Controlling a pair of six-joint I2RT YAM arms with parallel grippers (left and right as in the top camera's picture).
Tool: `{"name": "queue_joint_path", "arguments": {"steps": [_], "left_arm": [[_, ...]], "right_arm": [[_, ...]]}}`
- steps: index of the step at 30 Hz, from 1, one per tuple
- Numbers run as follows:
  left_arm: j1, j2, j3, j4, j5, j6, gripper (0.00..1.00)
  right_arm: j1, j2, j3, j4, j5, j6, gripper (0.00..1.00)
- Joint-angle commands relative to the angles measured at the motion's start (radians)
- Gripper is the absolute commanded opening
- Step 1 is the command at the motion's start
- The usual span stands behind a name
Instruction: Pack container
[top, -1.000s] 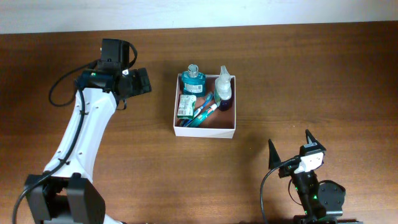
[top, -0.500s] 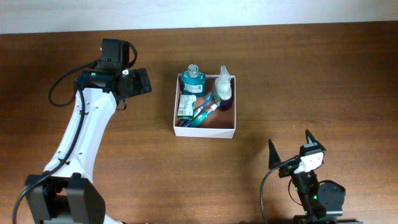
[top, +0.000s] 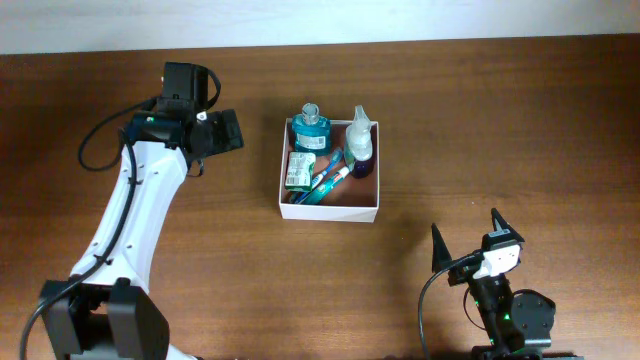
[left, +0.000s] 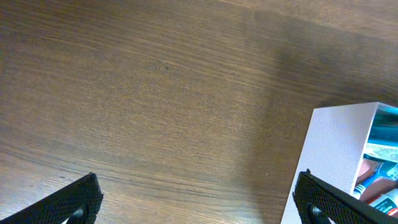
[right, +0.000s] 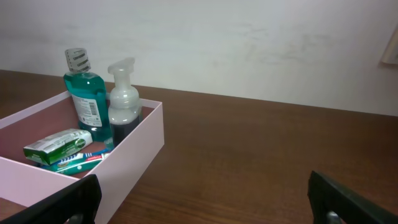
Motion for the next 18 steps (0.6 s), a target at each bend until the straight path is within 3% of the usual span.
{"name": "queue_joint_path", "arguments": {"steps": [1, 14, 18], "left_arm": [[0.003, -0.051, -0.001, -0.031, -0.011, 0.008, 0.99], [-0.034, -0.076, -0.078, -0.072, 0.000, 0.007, 0.99], [-0.063, -0.098, -0.225, 0.038, 0.000, 0.007, 1.00]], "right_arm": [[0.010, -0.009, -0.005, -0.005, 0.005, 0.009, 0.99], [0.010, -0.009, -0.005, -0.005, 0.005, 0.009, 0.99], [0.010, -0.009, -0.005, -0.005, 0.005, 0.009, 0.98]]}}
